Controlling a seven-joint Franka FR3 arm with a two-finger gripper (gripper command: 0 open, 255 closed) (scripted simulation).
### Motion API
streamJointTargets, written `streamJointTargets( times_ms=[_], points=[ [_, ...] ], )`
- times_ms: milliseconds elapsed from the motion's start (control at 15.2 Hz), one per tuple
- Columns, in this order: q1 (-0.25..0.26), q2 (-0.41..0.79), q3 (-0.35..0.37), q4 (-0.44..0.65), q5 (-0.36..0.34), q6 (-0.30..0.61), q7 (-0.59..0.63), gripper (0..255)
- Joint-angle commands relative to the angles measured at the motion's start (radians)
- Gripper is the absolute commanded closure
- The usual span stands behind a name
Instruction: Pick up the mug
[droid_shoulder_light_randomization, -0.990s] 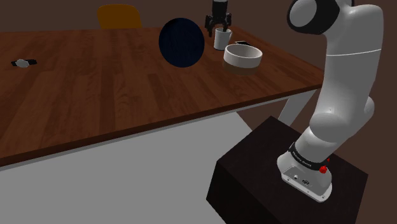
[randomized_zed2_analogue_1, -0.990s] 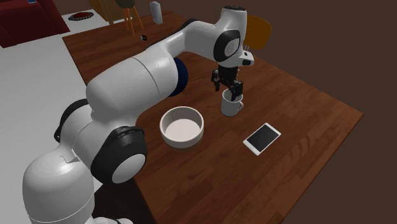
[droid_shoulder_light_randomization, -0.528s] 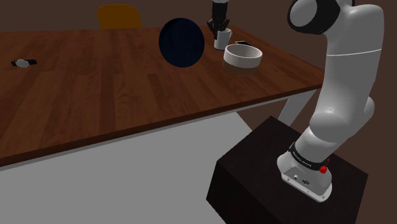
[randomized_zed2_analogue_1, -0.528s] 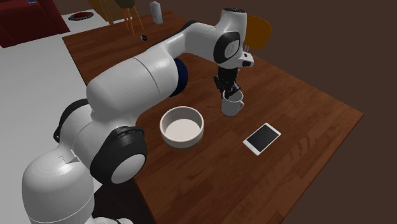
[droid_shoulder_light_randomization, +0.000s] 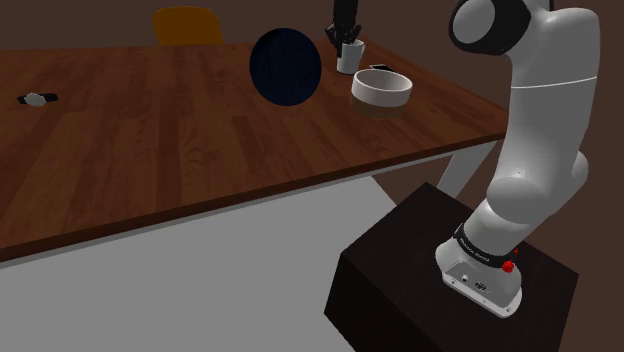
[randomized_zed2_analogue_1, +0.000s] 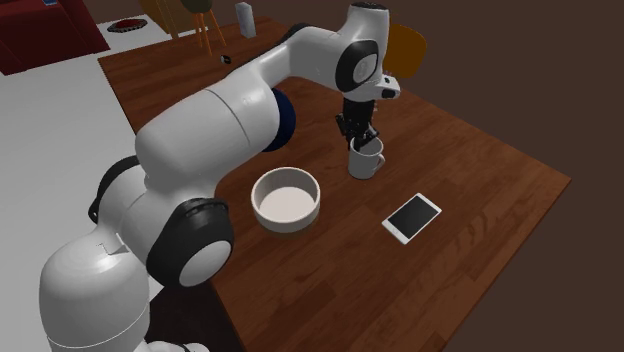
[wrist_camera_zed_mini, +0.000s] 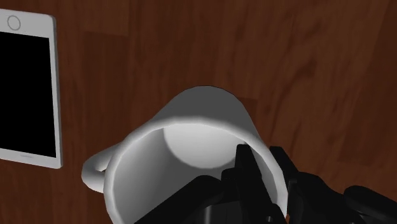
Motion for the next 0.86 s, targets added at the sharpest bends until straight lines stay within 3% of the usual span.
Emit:
streamJointTargets(
  times_ms=[0,396,660,792],
  points=[
    [-0.001,0.007,-0.001,0.038,0.0,-0.031,-0.003,255],
    [-0.001,0.064,-0.001,0.213,0.001,-0.149,-0.011,255],
    [-0.001,0.142,-0.003,0.401,0.001,-0.259,-0.017,255],
    [-0.001,0.147,-0.003,0.412,0.001,-0.265,-0.018,255]
  ],
)
